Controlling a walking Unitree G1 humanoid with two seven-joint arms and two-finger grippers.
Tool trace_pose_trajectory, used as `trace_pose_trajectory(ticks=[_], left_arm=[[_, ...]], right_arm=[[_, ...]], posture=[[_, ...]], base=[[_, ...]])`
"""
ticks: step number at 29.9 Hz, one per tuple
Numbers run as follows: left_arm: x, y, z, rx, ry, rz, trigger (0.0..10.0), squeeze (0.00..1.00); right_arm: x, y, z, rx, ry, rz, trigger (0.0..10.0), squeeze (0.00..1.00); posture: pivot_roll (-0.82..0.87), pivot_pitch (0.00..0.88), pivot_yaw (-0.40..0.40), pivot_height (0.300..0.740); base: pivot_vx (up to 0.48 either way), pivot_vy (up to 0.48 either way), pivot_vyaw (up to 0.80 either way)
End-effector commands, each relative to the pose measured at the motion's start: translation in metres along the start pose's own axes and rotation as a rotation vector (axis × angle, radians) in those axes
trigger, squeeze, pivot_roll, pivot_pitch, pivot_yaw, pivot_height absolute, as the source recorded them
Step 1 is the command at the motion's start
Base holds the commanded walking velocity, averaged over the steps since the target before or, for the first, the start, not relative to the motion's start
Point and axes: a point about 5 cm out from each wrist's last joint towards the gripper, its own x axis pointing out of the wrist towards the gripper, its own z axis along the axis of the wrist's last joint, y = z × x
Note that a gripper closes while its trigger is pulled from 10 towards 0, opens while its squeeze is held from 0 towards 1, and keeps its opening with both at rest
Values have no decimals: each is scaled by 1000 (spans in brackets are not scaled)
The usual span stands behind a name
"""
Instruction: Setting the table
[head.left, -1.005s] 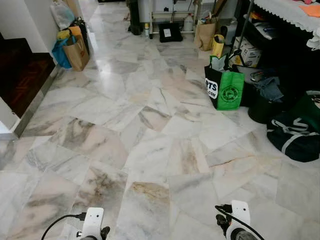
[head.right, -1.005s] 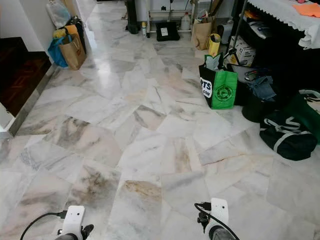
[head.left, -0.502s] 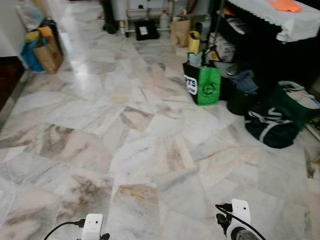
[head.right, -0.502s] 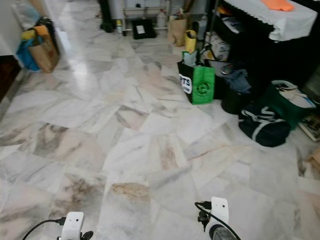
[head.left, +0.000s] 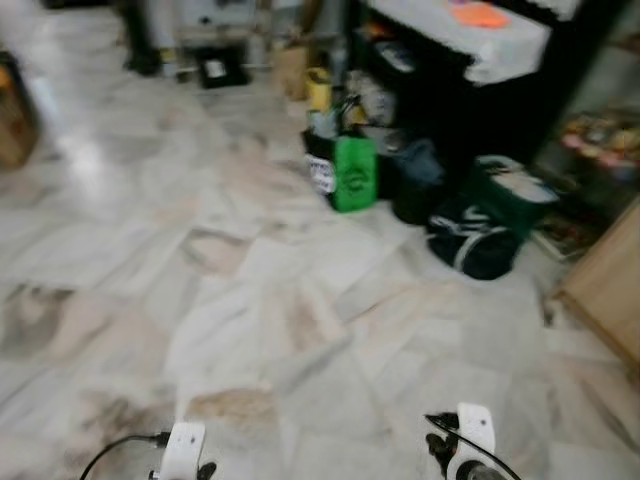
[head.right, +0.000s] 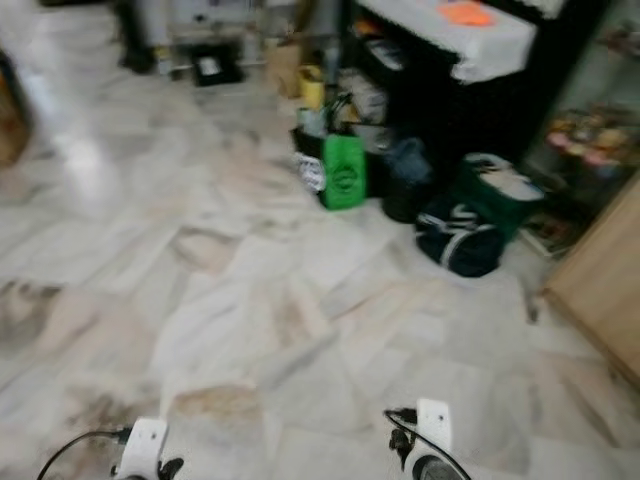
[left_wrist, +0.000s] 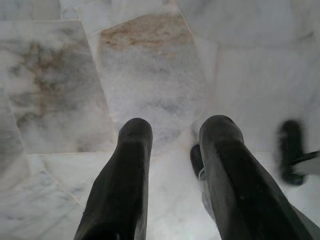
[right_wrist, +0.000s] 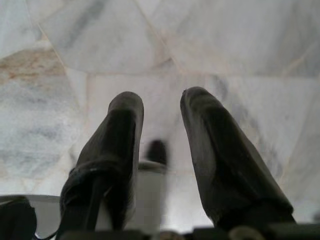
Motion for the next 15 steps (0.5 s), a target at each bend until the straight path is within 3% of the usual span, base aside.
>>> trace_pose_trajectory(ticks=[1, 15], left_arm=[[0, -3, 0, 3, 4, -13, 10000, 0], [1, -4, 2, 17, -4, -27, 10000, 0]], right_arm=[[-2, -5, -4, 2, 13, -19, 10000, 0], [-3, -7, -11, 23, 32, -30, 10000, 0]], posture=[[-54, 28, 1, 740], [-52, 55, 5, 740]], base=[[0, 0, -744], [0, 0, -739]])
